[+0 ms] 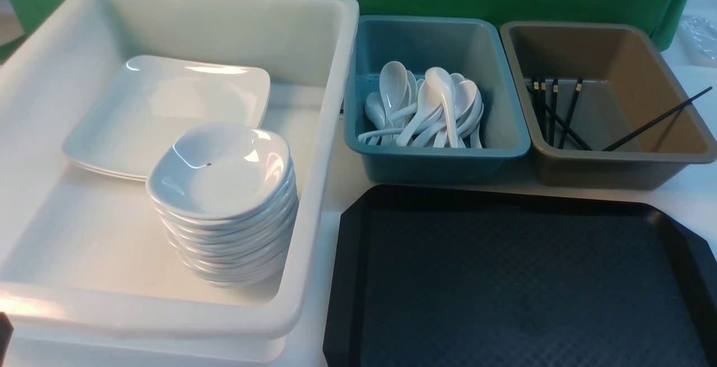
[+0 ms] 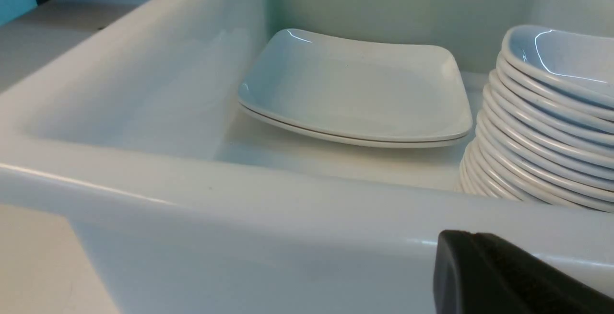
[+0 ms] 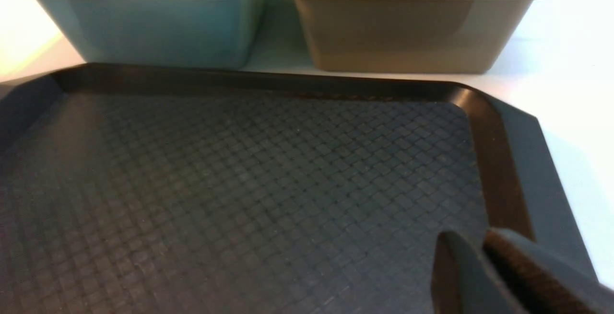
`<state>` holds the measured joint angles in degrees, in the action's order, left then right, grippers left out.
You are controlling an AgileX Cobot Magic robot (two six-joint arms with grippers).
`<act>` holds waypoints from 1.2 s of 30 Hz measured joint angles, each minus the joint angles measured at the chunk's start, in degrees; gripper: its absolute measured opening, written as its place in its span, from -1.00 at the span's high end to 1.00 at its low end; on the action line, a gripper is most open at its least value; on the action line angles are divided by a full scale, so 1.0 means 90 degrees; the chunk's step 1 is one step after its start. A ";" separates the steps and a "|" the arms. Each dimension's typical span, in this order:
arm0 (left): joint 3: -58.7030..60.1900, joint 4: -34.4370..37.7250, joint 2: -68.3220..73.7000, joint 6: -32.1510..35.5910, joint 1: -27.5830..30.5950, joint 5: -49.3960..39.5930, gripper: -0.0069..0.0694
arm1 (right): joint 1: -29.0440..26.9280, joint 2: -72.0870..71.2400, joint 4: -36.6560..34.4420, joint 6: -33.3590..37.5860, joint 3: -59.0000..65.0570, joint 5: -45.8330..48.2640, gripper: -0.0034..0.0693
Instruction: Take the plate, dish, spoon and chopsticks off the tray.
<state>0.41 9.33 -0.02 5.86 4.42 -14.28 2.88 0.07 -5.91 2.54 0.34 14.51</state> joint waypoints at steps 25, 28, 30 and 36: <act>0.0000 -0.0006 -0.0006 -0.0005 0.0000 0.0069 0.79 | 0.0000 0.0000 0.0000 -0.0008 0.0000 0.0000 0.50; 0.0000 -0.0006 -0.0006 0.0018 0.0000 0.0069 0.79 | 0.0000 0.0000 0.0000 -0.0002 0.0000 0.0000 0.48; 0.0000 -0.0006 -0.0006 0.0040 0.0000 0.0069 0.79 | 0.0000 0.0000 0.0000 -0.0002 0.0000 0.0000 0.47; 0.0000 -0.0006 -0.0006 0.0046 0.0000 0.0069 0.79 | 0.0000 0.0000 0.0000 -0.0002 0.0000 0.0000 0.45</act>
<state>0.41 9.28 -0.07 6.28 4.42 -13.66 2.88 0.07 -5.91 2.52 0.34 14.51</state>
